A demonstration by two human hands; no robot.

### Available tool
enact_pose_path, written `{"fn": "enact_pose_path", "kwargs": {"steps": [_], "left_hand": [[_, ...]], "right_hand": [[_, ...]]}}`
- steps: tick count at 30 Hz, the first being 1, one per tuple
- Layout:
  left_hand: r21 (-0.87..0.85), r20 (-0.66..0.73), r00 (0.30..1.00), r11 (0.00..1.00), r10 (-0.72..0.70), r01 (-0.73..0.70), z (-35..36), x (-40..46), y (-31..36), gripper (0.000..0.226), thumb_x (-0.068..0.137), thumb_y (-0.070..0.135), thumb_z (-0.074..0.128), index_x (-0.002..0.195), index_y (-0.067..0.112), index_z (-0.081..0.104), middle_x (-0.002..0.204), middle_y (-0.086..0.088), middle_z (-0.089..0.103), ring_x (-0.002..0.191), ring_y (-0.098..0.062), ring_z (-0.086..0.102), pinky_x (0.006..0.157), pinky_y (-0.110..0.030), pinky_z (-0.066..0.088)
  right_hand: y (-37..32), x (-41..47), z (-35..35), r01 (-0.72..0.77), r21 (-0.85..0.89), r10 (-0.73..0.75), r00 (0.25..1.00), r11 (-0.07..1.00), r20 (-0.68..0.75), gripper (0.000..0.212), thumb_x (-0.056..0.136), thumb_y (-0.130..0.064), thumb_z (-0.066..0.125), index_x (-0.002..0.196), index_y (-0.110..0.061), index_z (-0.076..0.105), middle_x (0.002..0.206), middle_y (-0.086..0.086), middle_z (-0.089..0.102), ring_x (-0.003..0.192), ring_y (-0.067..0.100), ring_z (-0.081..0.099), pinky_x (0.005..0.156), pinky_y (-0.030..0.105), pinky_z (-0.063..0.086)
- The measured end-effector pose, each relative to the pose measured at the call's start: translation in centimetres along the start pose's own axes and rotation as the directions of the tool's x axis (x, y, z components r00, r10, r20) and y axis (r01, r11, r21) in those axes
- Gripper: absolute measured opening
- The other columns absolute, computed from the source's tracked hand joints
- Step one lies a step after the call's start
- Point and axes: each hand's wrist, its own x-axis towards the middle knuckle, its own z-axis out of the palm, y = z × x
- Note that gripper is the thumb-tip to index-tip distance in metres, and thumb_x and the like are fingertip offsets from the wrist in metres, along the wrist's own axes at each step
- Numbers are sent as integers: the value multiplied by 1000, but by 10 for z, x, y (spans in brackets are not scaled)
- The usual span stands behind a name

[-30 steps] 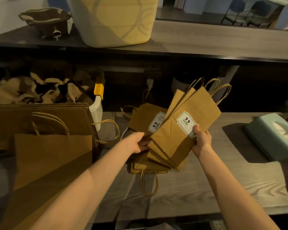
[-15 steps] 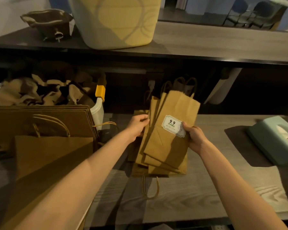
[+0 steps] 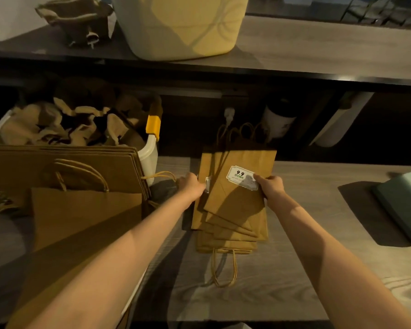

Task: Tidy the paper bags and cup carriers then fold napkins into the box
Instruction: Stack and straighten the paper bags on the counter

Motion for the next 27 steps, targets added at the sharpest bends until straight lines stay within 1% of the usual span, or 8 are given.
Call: {"fn": "enact_pose_path", "kwargs": {"steps": [2, 6, 10, 14, 16, 19, 23, 27], "left_hand": [[36, 11, 999, 998, -52, 52, 0, 1, -3, 35, 93, 18, 54, 124, 3, 47, 118, -13, 54, 99, -23, 53, 69, -24, 41], [13, 26, 997, 997, -71, 71, 0, 5, -5, 26, 93, 16, 53, 115, 2, 51, 107, -10, 56, 89, -19, 53, 60, -22, 41], [67, 36, 999, 997, -33, 31, 6, 3, -4, 24, 92, 21, 54, 110, 4, 55, 117, -16, 54, 93, -25, 57, 61, -23, 40], [28, 49, 999, 1000, 0, -1, 7, -1, -1, 28, 93, 17, 52, 118, 4, 57, 123, -14, 55, 108, -28, 56, 81, -29, 44], [-11, 87, 995, 999, 51, -50, 4, -8, 4, 31, 95, 12, 50, 124, 2, 55, 125, -11, 56, 117, -26, 52, 92, -30, 41], [-56, 158, 981, 993, 116, -109, 3, -13, 7, 36, 95, 12, 50, 129, 5, 52, 133, -10, 53, 124, -25, 47, 104, -36, 38], [-48, 232, 961, 989, 149, -141, 9, -16, 0, 37, 95, 7, 46, 132, 12, 51, 139, -6, 48, 131, -23, 40, 108, -38, 32], [-122, 217, 963, 983, 160, -136, 10, -18, -3, 40, 95, 1, 42, 132, 16, 48, 138, -7, 46, 129, -22, 41, 104, -34, 35]], "right_hand": [[4, -1, 4, 10, -64, -8, 999, 998, 37, 31, 89, -17, 64, 113, 1, 55, 111, 16, 62, 90, 24, 55, 66, 30, 47], [11, -7, 8, 2, -99, 7, 996, 995, 94, 39, 87, -14, 66, 121, 0, 52, 111, 14, 60, 92, 22, 54, 75, 31, 45], [13, -9, 8, -28, -90, 37, 995, 996, 96, 36, 83, -14, 71, 113, 1, 58, 105, 13, 62, 74, 15, 54, 56, 23, 42], [12, -10, 3, -30, -55, 34, 997, 998, 71, 21, 83, -19, 71, 92, -4, 60, 96, 10, 65, 67, 12, 53, 51, 22, 39], [8, -13, -3, -44, -8, 45, 995, 999, 84, 31, 85, -23, 69, 101, 1, 60, 82, 6, 62, 67, 13, 54, 51, 22, 40], [8, -16, -16, -95, 58, 88, 989, 994, 115, 38, 84, -23, 70, 108, 3, 58, 80, 7, 63, 69, 17, 59, 53, 25, 46], [16, -22, -33, -183, 121, 155, 966, 976, 208, 34, 84, -19, 70, 108, 2, 57, 82, 10, 64, 70, 19, 61, 44, 23, 52], [22, -22, -41, -213, 211, 161, 957, 954, 241, 35, 86, -18, 66, 114, 1, 56, 86, 11, 66, 73, 21, 63, 52, 28, 54]]}}
